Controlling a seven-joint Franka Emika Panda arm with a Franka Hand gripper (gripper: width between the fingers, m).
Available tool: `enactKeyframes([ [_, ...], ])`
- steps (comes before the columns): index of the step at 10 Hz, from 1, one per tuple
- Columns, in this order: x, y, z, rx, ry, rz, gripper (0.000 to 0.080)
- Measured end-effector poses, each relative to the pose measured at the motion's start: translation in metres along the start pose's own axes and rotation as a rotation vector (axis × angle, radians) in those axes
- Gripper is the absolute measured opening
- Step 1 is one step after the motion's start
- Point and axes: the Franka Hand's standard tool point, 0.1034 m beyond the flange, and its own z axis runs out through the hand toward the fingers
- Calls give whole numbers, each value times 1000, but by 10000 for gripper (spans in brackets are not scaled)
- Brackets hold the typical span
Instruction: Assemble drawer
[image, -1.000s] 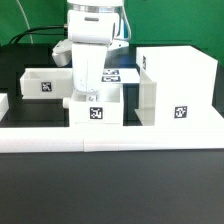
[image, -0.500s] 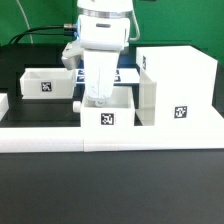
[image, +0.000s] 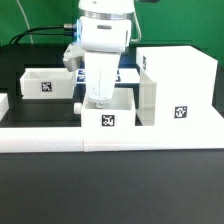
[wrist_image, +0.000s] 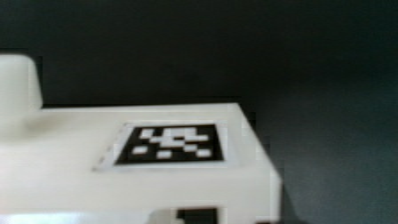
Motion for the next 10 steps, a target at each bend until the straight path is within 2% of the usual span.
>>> enactKeyframes([
  [1,3,-1,1,-16,-4,-26,41],
  [10,6,-1,-1,-15,-7,-36,41],
])
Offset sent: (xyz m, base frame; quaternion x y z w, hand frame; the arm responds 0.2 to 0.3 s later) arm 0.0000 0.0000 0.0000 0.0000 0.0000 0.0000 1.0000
